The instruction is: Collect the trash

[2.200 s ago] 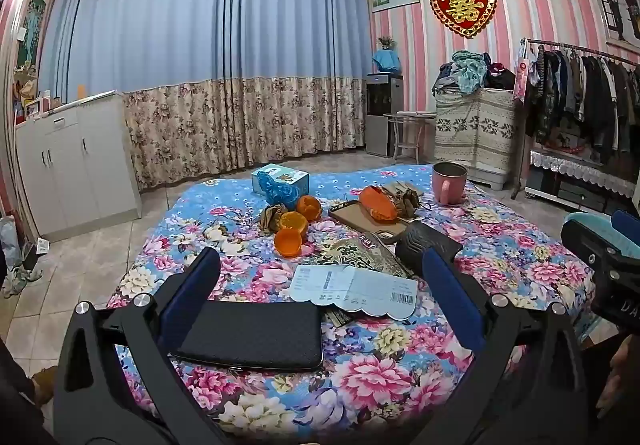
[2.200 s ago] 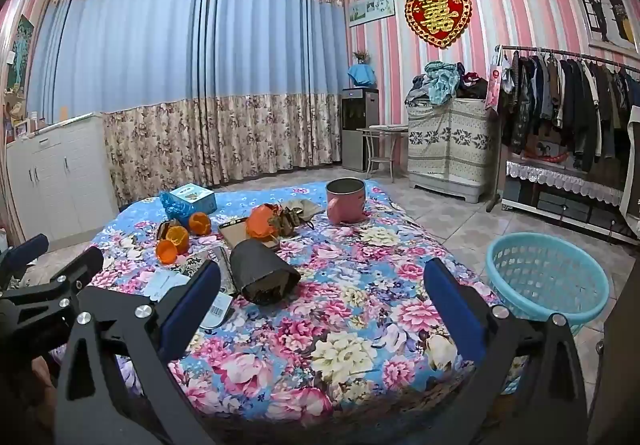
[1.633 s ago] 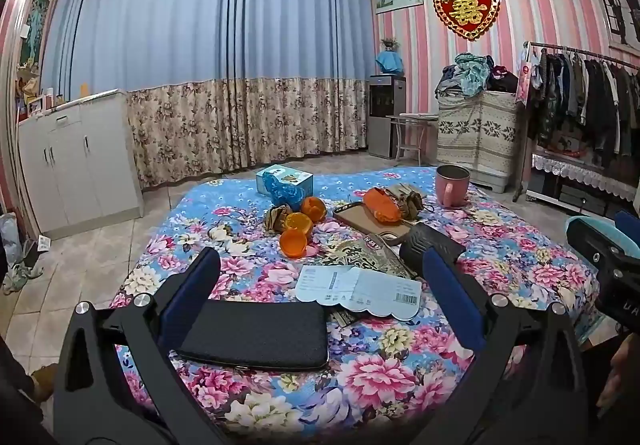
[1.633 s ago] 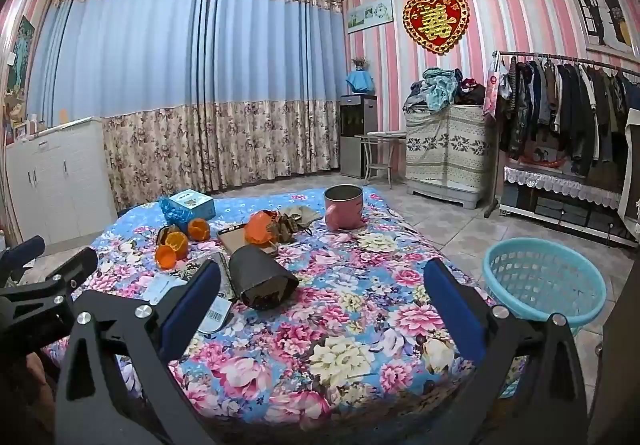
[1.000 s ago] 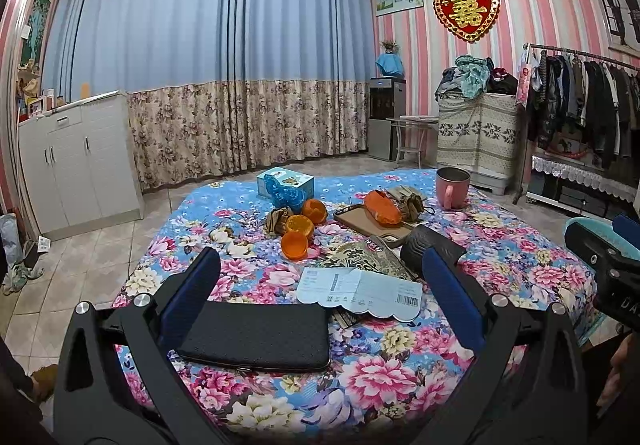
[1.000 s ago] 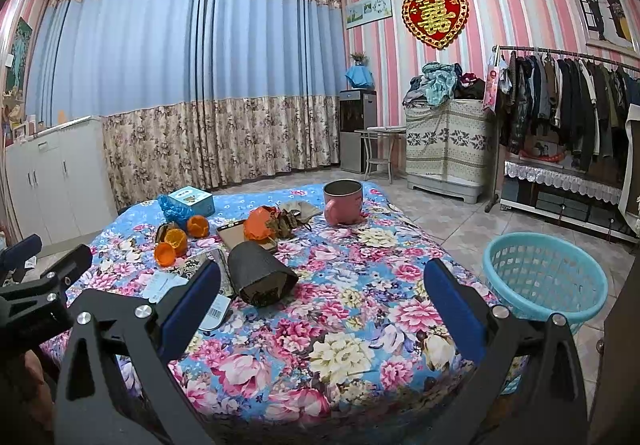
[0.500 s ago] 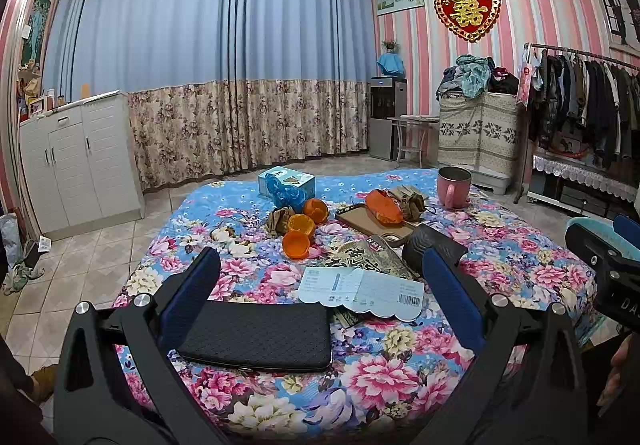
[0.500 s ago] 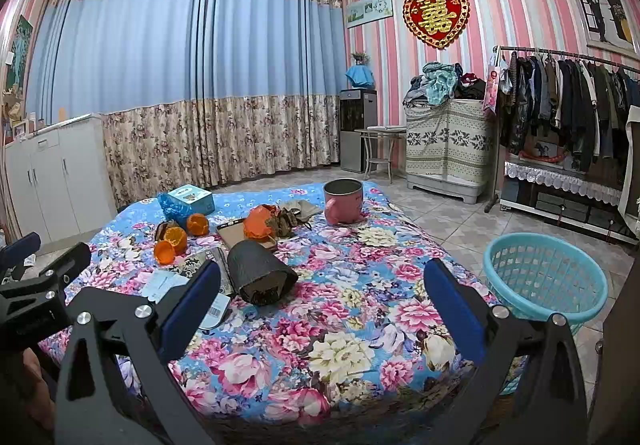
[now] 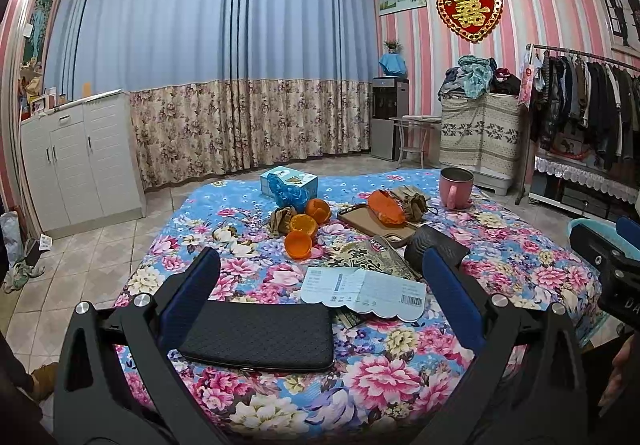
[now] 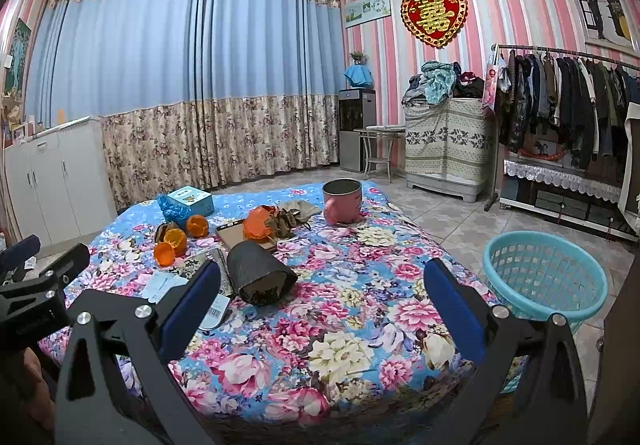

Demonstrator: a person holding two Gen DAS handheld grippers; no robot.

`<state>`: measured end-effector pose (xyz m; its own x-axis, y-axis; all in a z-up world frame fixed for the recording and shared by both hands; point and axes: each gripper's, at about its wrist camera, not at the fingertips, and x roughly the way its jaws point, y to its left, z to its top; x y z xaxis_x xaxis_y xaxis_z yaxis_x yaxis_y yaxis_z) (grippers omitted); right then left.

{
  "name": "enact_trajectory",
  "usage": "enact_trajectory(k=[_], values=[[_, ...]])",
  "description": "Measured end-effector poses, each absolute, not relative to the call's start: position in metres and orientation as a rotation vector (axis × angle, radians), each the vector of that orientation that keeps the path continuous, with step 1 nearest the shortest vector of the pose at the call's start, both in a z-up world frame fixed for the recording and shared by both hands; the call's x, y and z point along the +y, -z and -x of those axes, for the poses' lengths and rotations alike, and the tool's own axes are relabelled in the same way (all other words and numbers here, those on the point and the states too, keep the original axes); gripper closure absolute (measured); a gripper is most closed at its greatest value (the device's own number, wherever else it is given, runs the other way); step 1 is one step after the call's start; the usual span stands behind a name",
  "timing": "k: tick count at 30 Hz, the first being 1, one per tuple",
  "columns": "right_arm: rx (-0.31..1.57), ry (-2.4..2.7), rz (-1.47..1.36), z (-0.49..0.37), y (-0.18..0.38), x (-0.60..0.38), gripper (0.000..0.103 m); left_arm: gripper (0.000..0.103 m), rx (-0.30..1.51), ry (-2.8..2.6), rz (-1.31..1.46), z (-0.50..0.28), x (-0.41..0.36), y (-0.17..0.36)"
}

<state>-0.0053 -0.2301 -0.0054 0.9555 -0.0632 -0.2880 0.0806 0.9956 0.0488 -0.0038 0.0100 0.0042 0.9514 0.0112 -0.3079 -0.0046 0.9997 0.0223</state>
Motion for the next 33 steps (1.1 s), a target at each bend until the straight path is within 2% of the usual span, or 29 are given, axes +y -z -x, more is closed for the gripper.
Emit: enact_trajectory(k=[33], values=[[0.343,0.092,-0.135,-0.005,0.013,-0.245,0.004,0.005,0.386,-0.041,0.008,-0.015,0.025,0.004]])
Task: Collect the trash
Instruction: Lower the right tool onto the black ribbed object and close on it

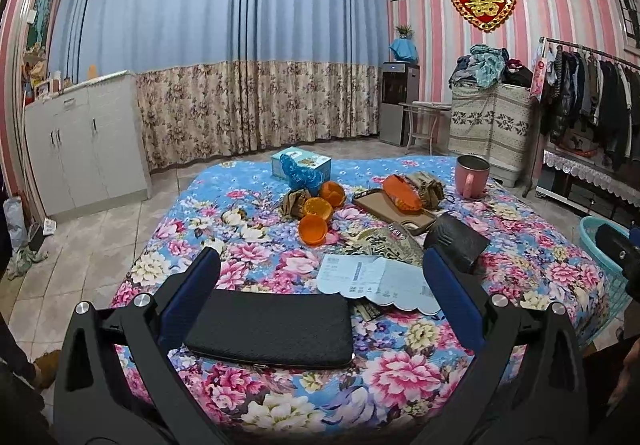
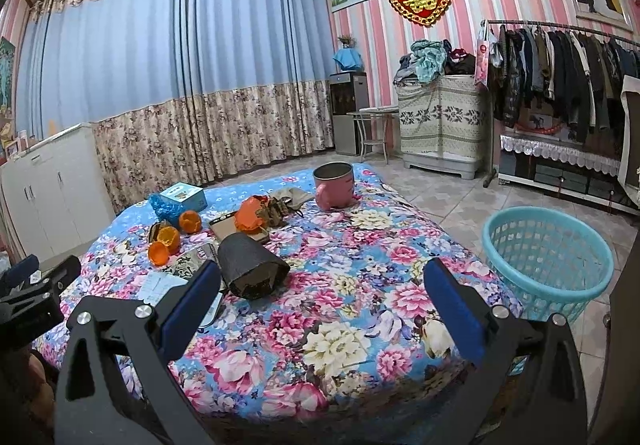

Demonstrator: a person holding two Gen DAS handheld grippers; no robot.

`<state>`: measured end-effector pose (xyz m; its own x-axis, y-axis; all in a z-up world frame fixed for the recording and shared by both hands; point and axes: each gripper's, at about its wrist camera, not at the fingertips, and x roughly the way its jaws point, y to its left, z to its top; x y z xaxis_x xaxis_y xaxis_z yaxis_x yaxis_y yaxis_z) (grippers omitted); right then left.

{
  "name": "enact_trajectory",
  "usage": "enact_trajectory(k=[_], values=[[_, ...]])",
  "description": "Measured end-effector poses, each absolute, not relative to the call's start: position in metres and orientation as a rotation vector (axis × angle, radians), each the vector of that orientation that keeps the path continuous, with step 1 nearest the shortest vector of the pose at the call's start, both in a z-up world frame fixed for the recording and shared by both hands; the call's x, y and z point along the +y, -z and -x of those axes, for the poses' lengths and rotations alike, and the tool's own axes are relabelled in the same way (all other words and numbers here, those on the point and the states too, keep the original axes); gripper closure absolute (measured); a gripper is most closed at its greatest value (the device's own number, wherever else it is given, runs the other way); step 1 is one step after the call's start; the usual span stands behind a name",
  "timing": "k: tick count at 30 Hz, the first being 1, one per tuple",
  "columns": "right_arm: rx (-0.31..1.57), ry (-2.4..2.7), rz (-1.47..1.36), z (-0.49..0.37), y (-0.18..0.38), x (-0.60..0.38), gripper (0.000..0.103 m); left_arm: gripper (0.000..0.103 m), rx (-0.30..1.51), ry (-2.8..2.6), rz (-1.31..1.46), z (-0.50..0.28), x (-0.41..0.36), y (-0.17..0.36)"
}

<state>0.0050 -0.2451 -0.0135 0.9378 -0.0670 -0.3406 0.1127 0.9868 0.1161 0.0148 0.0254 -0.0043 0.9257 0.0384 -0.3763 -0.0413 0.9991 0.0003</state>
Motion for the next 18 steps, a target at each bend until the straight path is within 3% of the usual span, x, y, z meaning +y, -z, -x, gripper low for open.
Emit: enact_trajectory(k=[18], values=[[0.45,0.042,0.004,-0.088,0.009,-0.21,0.004,0.005,0.376,-0.075,-0.041,-0.094,0.051,-0.029]])
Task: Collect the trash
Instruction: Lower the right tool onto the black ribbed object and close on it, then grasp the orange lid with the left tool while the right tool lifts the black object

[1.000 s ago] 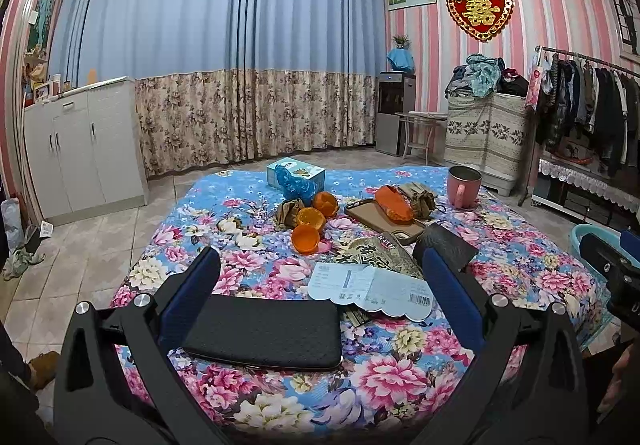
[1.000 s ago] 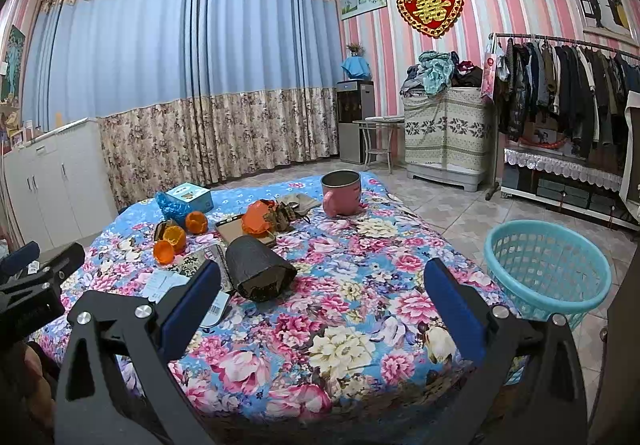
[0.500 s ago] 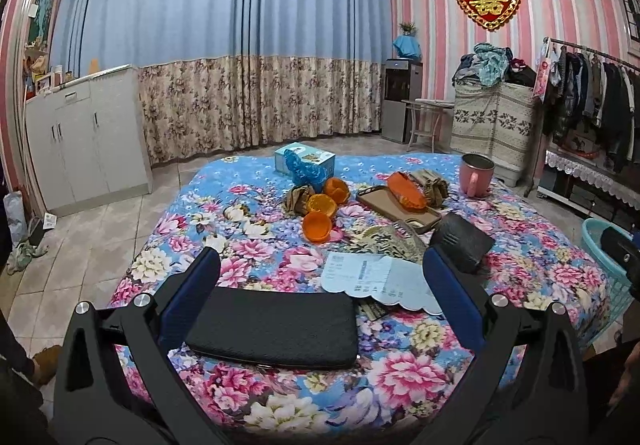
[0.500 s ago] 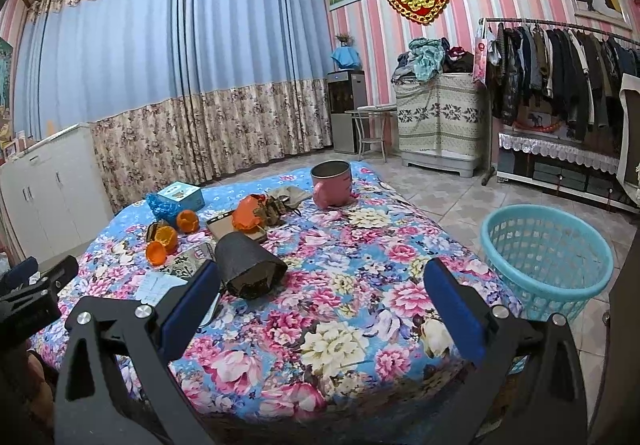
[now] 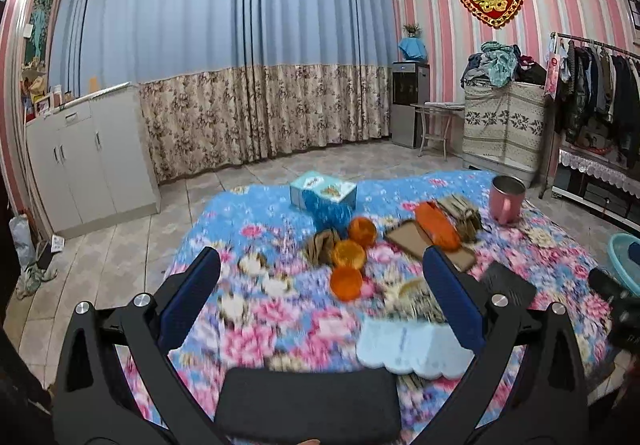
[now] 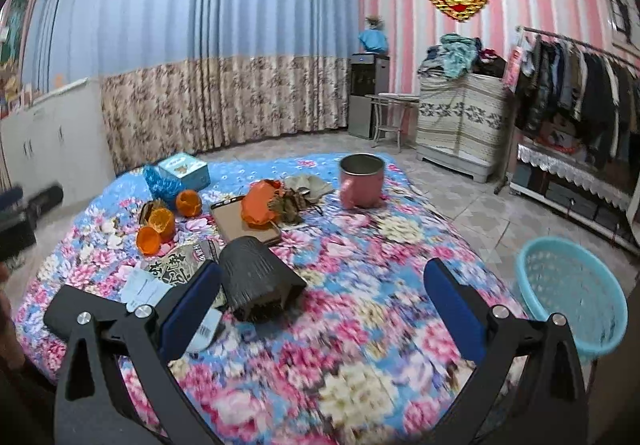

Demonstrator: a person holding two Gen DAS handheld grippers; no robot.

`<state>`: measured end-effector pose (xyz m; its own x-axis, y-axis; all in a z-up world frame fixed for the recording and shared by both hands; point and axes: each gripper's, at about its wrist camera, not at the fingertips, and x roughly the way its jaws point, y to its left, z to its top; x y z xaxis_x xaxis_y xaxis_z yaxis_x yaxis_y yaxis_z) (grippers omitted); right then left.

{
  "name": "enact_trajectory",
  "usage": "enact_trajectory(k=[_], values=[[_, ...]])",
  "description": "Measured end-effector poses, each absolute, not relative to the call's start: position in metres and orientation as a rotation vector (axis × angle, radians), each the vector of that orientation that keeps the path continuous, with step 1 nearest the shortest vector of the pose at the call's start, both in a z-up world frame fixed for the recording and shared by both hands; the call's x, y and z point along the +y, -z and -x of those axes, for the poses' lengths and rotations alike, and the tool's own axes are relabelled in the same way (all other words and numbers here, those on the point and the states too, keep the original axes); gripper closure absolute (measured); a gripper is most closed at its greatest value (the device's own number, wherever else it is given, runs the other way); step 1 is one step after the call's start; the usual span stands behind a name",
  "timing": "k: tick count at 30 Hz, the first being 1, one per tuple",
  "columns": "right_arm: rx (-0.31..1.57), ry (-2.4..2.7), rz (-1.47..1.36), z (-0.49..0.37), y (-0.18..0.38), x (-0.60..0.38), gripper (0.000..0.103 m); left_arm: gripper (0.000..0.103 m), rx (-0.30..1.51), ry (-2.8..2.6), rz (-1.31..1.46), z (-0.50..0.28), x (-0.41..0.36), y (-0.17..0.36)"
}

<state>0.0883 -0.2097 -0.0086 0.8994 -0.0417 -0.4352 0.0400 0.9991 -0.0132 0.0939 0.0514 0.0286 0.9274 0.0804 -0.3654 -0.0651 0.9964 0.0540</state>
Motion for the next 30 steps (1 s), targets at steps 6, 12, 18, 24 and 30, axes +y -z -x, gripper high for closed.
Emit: enact_trajectory(k=[6,12,18,24,30], values=[[0.556,-0.02,0.042,-0.133,0.031,-0.187,0.004,0.005,0.433,-0.074,-0.039,-0.129,0.061,-0.014],[0.657,-0.016,0.042,-0.167,0.057,-0.182,0.004,0.005,0.492,-0.121,-0.023,-0.144,0.077,0.011],[0.709,-0.06,0.004,-0.184,0.069,-0.184,0.004,0.005,0.524,-0.118,-0.024,-0.154,0.079,0.02],[0.744,-0.119,-0.031,-0.197,0.076,-0.183,0.006,0.005,0.538,-0.106,-0.055,-0.156,0.072,0.026],[0.754,-0.198,-0.096,-0.198,0.075,-0.187,0.025,0.005,0.548,-0.087,-0.042,-0.158,0.07,0.026]])
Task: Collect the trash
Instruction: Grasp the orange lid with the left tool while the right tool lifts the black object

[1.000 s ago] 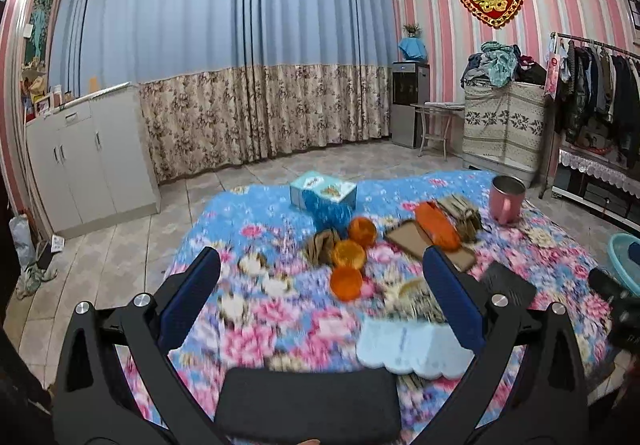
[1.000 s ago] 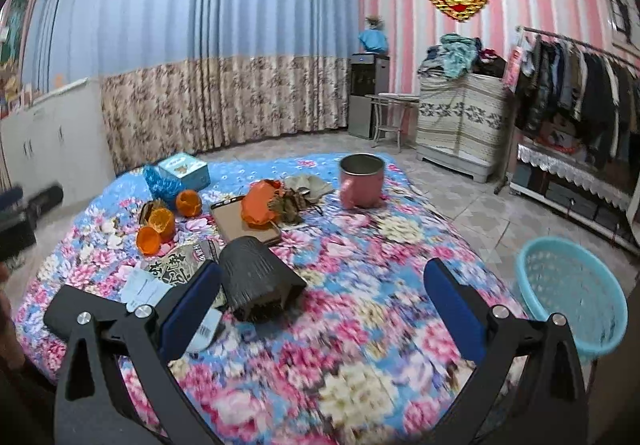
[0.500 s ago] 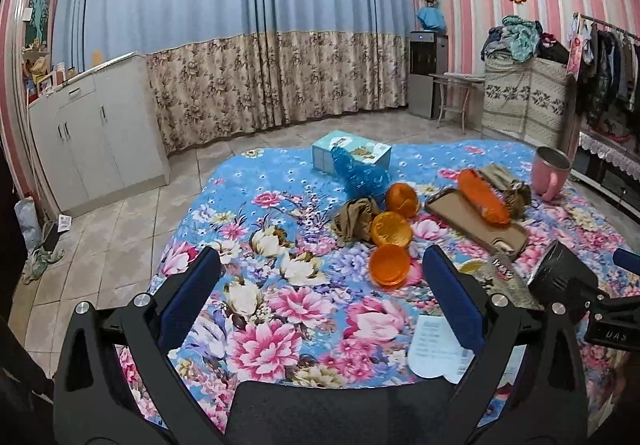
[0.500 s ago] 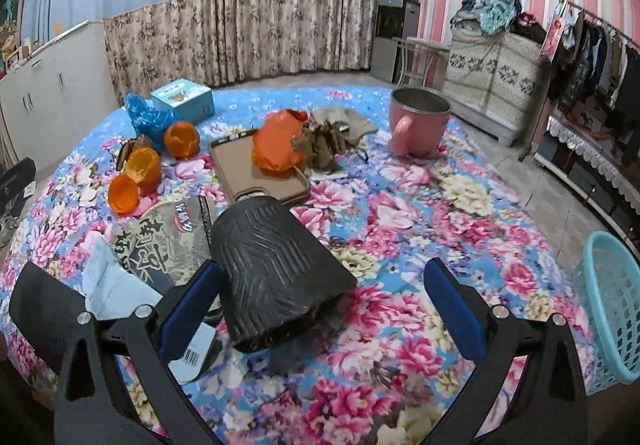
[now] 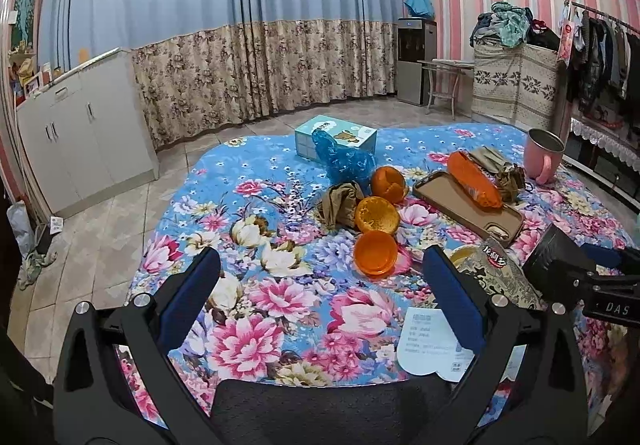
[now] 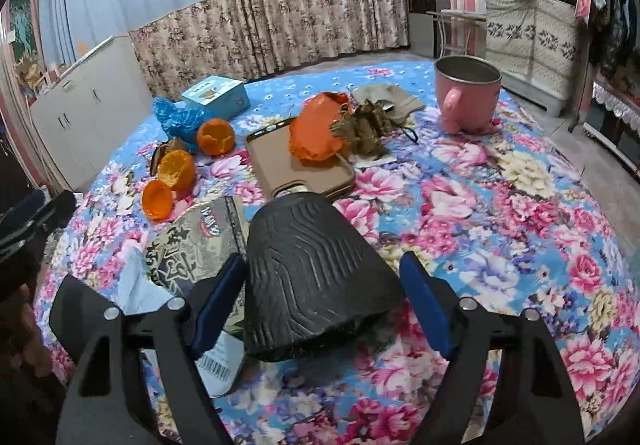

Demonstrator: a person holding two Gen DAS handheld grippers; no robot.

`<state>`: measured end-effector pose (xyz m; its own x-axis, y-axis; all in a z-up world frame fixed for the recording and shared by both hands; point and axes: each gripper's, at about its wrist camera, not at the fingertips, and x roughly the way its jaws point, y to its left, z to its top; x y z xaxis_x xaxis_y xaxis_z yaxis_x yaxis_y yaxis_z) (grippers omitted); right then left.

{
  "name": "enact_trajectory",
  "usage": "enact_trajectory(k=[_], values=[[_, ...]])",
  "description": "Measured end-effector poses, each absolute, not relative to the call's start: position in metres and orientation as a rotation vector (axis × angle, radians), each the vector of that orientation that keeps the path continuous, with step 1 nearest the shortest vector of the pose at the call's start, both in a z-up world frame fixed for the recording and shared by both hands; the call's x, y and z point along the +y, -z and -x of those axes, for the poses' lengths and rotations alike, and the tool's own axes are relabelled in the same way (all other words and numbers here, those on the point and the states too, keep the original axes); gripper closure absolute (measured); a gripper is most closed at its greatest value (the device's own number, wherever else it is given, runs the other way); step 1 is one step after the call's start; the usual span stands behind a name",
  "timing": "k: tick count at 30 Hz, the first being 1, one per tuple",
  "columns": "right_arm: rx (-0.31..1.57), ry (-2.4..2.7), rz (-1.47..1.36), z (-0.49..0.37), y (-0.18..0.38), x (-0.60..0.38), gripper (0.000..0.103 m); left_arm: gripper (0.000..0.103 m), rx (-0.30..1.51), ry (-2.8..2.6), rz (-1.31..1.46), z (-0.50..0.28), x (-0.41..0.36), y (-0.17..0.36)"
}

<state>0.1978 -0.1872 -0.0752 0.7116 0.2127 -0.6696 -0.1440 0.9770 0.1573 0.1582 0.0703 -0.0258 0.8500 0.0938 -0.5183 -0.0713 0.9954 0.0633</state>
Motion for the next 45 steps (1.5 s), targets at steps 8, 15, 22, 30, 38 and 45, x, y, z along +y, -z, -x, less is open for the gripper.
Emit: enact_trajectory(k=[8,15,22,30,38,45], values=[[0.713,-0.219,-0.119,-0.199,0.062,-0.201,0.051,0.005,0.619,-0.055,-0.011,-0.179,0.064,0.036],[0.733,-0.236,-0.152,-0.205,0.062,-0.213,0.035,0.005,0.637,-0.037,-0.066,-0.199,0.044,0.043],[0.784,-0.271,-0.18,-0.21,0.078,-0.212,0.032,0.005,0.668,-0.018,-0.051,-0.217,0.043,0.047],[0.72,-0.227,-0.123,-0.204,0.067,-0.21,0.034,0.005,0.71,-0.015,-0.044,-0.223,0.045,0.051],[0.692,-0.138,-0.186,-0.207,0.059,-0.242,0.033,0.01,0.826,-0.004,-0.007,-0.252,0.052,0.061],[0.679,-0.135,-0.169,-0.206,0.058,-0.237,0.033,0.038,0.934,0.036,0.013,-0.275,0.05,0.078]])
